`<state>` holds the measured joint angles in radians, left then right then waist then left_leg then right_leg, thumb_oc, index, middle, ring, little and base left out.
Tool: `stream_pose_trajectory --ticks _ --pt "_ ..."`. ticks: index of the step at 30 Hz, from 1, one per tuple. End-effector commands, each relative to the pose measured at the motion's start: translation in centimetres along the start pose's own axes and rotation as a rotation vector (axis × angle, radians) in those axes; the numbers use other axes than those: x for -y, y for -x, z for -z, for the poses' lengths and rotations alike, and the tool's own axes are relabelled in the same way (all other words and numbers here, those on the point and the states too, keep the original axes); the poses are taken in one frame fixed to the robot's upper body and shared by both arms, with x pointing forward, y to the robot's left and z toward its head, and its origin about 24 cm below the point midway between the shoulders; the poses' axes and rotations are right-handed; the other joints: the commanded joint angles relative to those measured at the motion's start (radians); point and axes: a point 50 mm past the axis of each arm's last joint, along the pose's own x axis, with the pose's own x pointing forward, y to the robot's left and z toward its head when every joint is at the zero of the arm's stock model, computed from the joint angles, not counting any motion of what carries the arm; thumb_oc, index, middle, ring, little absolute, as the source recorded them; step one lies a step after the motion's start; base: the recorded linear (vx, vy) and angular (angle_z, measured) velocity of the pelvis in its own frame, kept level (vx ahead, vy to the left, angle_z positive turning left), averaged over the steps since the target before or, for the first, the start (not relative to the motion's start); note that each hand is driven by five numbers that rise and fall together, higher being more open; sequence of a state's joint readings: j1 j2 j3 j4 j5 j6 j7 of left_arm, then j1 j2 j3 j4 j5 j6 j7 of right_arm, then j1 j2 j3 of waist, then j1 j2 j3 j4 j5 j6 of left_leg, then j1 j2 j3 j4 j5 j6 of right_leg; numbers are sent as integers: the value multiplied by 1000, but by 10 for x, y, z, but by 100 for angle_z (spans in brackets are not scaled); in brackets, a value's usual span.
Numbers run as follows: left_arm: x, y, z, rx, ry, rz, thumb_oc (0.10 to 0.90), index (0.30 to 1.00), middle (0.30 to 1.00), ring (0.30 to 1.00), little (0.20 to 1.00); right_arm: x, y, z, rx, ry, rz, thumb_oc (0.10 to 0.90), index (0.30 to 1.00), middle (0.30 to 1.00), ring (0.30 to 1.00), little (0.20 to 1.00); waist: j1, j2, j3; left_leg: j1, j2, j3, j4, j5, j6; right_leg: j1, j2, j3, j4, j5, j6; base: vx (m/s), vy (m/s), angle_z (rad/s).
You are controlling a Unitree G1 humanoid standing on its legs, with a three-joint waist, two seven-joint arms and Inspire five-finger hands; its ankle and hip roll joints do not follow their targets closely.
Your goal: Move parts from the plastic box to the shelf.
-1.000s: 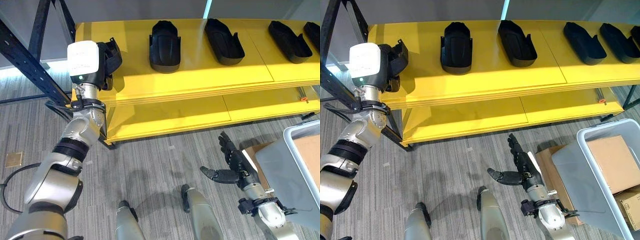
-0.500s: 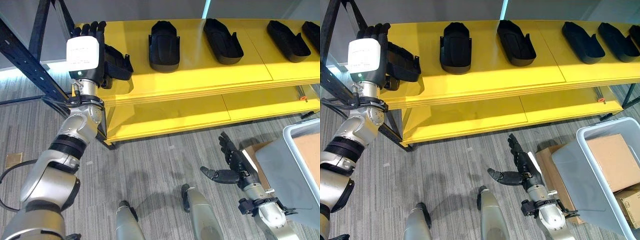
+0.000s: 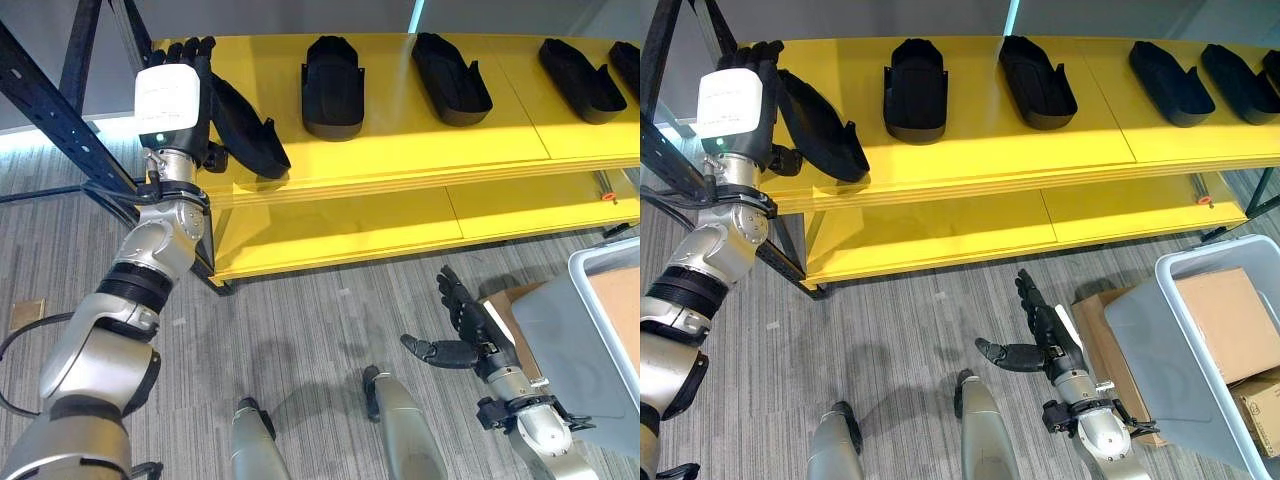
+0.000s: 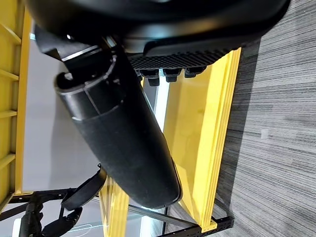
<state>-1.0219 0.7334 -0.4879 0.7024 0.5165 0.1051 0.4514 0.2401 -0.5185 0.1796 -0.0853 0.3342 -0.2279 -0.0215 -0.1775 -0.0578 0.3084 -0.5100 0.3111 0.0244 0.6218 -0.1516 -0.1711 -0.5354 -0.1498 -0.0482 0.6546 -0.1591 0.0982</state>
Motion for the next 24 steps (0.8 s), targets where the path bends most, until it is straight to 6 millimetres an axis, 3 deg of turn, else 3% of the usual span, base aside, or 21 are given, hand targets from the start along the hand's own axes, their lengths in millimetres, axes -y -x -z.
stream_pose_trajectory --ticks 1,16,24 --pt "-57 -32 -17 70 -4 -207 900 1000 1000 1000 1000 7 0 -32 173 37 17 900 1000 1000 1000 1000 3 11 -124 -34 12 -23 -105 93 42 112 -35 31 -73 -32 36 -4 -11 6" --pt "-59 -35 -15 47 -5 -170 900 1000 1000 1000 1000 8 0 -28 146 39 17 900 1000 1000 1000 1000 14 9 -116 -32 9 -27 -103 93 45 116 -37 28 -68 -32 35 0 0 0" --pt "-59 -13 -7 106 31 -186 900 1000 1000 1000 1000 11 1 -30 156 39 39 900 1000 1000 1000 1000 30 8 -107 -17 5 -26 -114 97 45 132 -39 25 -78 -29 31 0 0 0"
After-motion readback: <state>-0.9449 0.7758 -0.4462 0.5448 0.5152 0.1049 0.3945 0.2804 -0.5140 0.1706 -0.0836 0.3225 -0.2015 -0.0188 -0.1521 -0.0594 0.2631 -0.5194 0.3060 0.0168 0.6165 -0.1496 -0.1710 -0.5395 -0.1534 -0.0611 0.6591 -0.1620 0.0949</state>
